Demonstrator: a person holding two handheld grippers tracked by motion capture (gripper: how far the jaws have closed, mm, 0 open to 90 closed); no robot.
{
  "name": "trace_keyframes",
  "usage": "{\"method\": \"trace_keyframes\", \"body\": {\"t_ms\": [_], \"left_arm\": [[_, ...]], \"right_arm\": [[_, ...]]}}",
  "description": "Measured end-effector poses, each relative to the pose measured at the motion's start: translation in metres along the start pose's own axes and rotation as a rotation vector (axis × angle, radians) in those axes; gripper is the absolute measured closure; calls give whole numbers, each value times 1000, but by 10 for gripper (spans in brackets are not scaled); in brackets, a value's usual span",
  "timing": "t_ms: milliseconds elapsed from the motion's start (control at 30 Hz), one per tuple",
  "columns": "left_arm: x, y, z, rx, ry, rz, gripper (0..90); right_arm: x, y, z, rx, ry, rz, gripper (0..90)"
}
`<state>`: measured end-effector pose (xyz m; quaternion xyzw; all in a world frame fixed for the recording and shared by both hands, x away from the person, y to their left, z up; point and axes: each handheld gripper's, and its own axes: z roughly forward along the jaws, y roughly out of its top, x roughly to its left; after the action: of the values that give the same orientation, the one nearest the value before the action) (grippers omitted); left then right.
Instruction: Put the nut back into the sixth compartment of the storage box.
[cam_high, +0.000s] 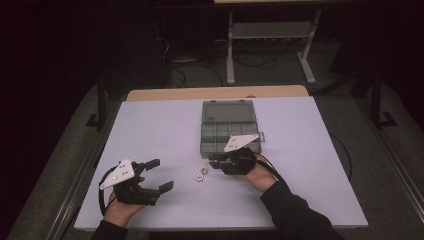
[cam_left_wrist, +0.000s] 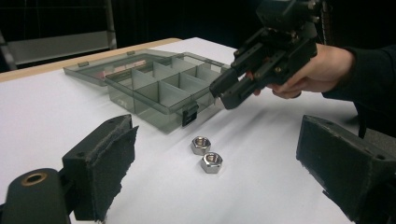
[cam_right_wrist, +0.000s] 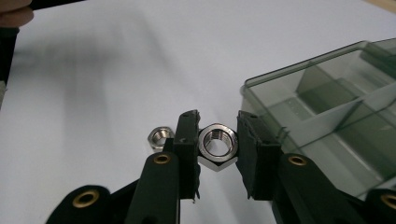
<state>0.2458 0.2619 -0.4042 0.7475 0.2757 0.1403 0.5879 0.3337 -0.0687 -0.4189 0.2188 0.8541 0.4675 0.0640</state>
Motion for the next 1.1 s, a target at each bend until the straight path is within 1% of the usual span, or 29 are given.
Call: {"method": "trace_keyframes", "body": {"t_ms": [67, 200, 333, 367, 433, 633, 767, 800, 900, 1000, 1067, 1100], "left_arm": [[0, 0, 0, 2, 0, 4, 107], [0, 0, 0, 1, -1, -2, 107], [0, 0, 0, 0, -1, -5, 107], [0, 0, 0, 1, -2, -7, 107], [0, -1, 1, -1, -2, -9, 107], [1, 0, 0, 1, 0, 6, 107], [1, 0, -1, -1, 0, 2, 107], [1, 0, -1, 1, 0, 3, 107], [1, 0, 0, 2, 1, 0, 107], [0, 0, 0, 1, 1, -2, 107], [1, 0, 0, 0, 1, 4, 107], [1, 0, -1, 1, 1, 2, 107]], "right_arm": [[-3, 2, -2, -8, -7, 5, 696], [-9, 6, -5, -21, -24, 16, 696], [-16, 8, -5, -23, -48, 25, 696], [-17, 9, -5, -25, -54, 39, 696], [-21, 10, -4, -29, -60, 42, 696], [-29, 12, 2, -16, -94, 54, 696], [-34, 10, 5, -7, -113, 58, 695], [-35, 10, 5, -4, -119, 65, 695], [-38, 10, 6, -7, -131, 68, 695], [-39, 10, 6, 1, -140, 81, 695], [-40, 10, 7, 2, -146, 72, 695], [-40, 10, 8, 8, -150, 79, 695]]}}
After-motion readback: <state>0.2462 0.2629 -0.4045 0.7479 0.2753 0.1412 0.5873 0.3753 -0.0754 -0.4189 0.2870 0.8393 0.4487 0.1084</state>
